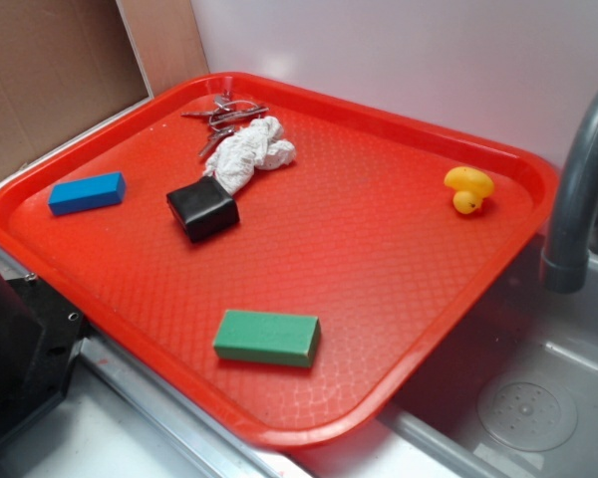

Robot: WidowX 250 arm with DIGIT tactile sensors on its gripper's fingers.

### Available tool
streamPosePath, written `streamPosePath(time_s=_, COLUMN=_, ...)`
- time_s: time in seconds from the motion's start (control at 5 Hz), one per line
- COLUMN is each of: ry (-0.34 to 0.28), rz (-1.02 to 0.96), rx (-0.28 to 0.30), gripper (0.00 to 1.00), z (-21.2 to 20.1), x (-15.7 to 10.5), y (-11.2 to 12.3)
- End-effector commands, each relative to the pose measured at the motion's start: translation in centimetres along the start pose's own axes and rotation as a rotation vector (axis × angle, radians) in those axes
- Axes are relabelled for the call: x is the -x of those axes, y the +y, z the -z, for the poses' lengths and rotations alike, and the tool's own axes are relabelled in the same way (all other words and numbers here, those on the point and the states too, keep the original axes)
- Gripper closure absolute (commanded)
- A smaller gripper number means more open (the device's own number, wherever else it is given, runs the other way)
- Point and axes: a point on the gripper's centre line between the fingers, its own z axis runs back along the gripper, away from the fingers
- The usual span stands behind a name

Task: Grab the blue block.

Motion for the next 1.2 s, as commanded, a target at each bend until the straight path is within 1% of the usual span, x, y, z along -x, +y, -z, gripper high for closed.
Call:
streamPosePath(time_s=0.0, ry=0.0, rz=0.0, rx=0.0, gripper=0.0, z=0.0, x=0.0, y=0.0)
streamPosePath(time_s=0.2, ry=0.016, rz=0.138, rx=-0.012, gripper=0.0, z=4.8, x=-0.9, y=5.1)
streamPosePath(time_s=0.4, ry=0.016, rz=0.338, rx=-0.022, gripper=0.0, z=7.4, x=-1.7, y=6.9)
streamPosePath(time_s=0.6, ry=0.034, rz=0.384, rx=-0.034, gripper=0.0, z=9.3, x=-1.2, y=8.6)
streamPosePath(time_s=0.8, ry=0.092, rz=0.419, rx=-0.077, gripper=0.0, z=11.9, x=-1.0, y=11.1)
streamPosePath(time_s=1.0, ry=0.08, rz=0.493, rx=-0.074, gripper=0.0, z=14.4, x=-1.6, y=13.2)
